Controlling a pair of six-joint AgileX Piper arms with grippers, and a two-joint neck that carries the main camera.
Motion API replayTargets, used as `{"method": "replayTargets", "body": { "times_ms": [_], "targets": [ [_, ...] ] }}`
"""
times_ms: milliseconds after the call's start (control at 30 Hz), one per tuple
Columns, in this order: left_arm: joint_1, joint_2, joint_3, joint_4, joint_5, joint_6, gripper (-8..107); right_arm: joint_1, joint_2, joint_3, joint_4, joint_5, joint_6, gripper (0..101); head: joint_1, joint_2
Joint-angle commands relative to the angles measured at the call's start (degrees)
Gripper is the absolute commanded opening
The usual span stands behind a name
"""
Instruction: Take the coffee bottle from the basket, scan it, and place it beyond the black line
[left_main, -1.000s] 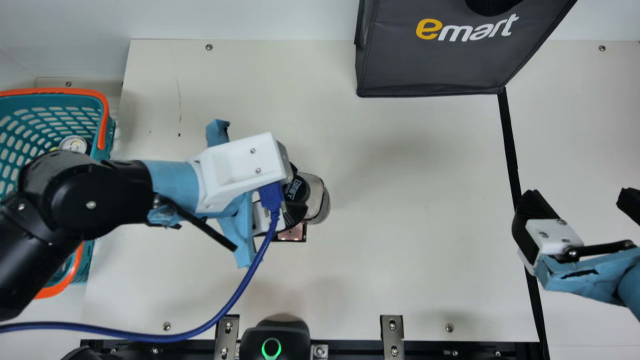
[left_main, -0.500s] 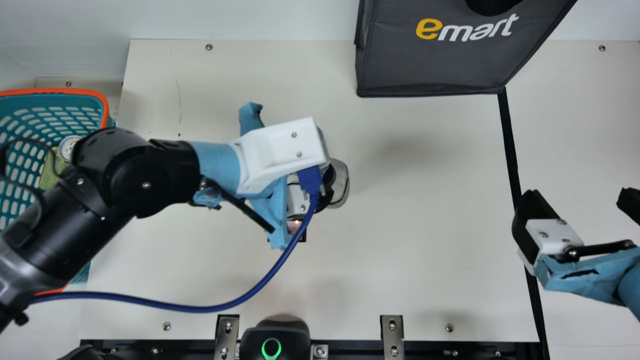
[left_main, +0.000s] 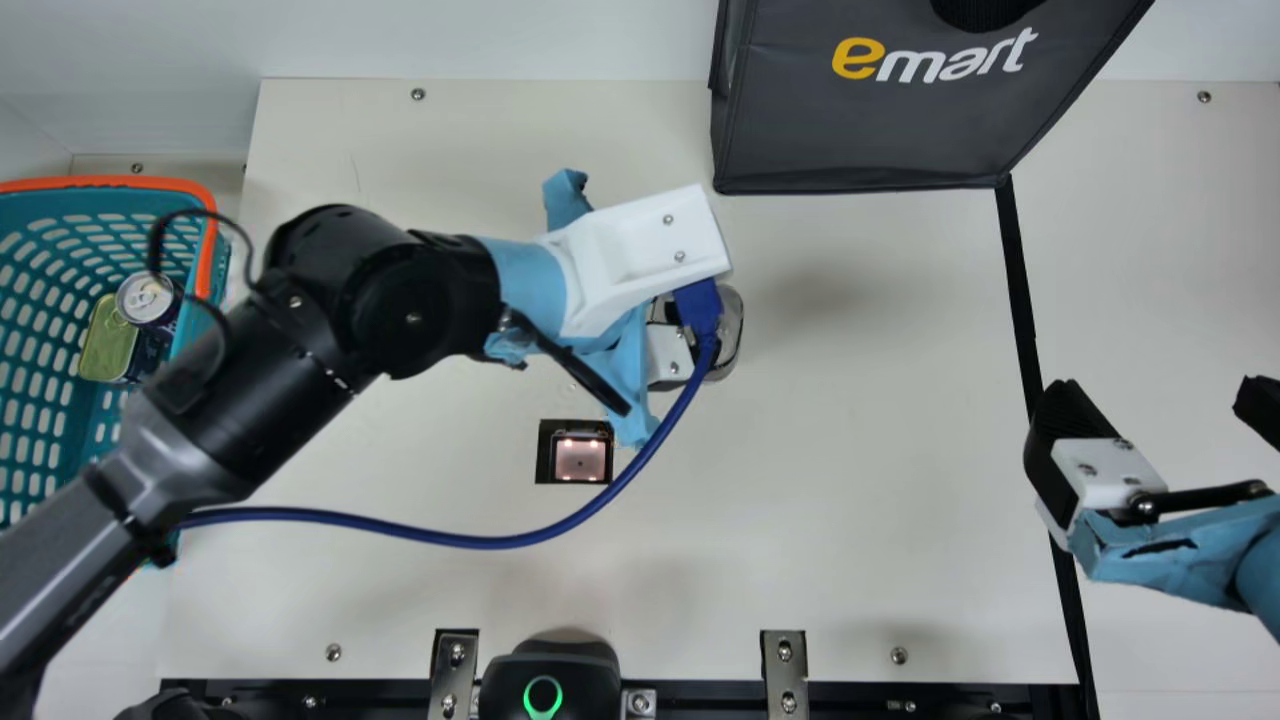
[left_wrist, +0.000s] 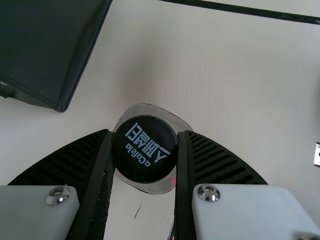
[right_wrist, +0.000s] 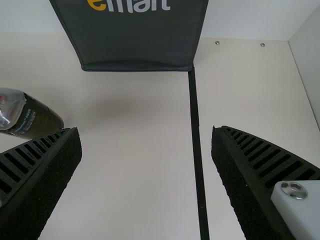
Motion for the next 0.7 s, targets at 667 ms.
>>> {"method": "replayTargets", "body": {
  "times_ms": [667],
  "targets": [
    [-1.73,6.87,-2.38,2.34,-2.60,-2.09,10,0.00,0.00,0.00,0.00,0.00,0.00,91,-0.96,0.09]
  ]
}}
